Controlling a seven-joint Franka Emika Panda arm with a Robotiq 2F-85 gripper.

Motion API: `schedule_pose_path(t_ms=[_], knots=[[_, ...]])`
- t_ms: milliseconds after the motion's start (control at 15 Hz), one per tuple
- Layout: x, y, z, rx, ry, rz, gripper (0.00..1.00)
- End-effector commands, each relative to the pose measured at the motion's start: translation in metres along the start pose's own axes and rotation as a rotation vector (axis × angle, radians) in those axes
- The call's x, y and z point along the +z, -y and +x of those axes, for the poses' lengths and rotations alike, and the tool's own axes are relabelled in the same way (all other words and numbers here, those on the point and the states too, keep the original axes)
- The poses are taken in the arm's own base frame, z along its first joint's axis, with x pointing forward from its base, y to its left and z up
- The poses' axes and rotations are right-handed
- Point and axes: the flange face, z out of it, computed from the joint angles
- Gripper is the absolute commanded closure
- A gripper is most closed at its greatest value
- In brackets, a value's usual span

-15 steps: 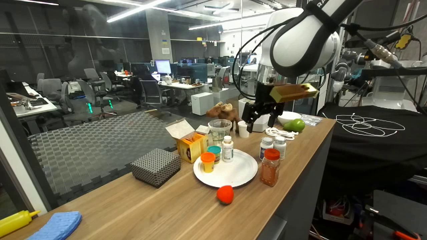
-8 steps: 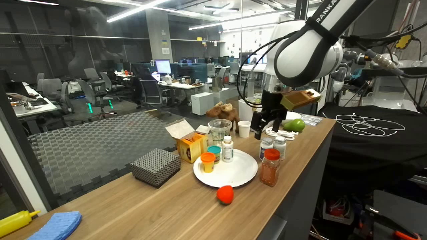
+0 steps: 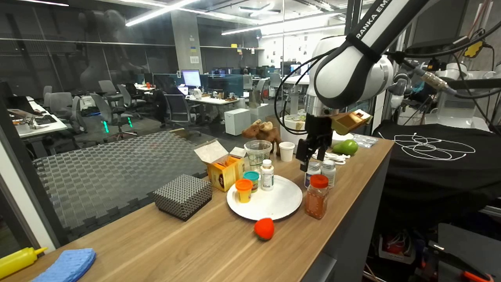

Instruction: Pick up all the objects surrounding the white plate and arrange them on the plate

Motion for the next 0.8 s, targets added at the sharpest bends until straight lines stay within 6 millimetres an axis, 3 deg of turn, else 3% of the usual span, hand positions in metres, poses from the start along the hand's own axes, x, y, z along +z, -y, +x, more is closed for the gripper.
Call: schedule_pose_path(t_ms=[0,67,267,533,733], knots=[[0.005,-0.006,0.009,-0.036,0.025,0.016,0.0],[0.005,-0.007,0.011,-0.038,0.027,0.017,0.0],[0.0,-0.012,0.016,-0.027,0.008,0.009,0.13],[-0.005,-0.012,0.022,-0.028,-0.008,-0.006,0.02],[-0.003,-0.009,0.021,-0.033,-0.006,-0.011,0.0]])
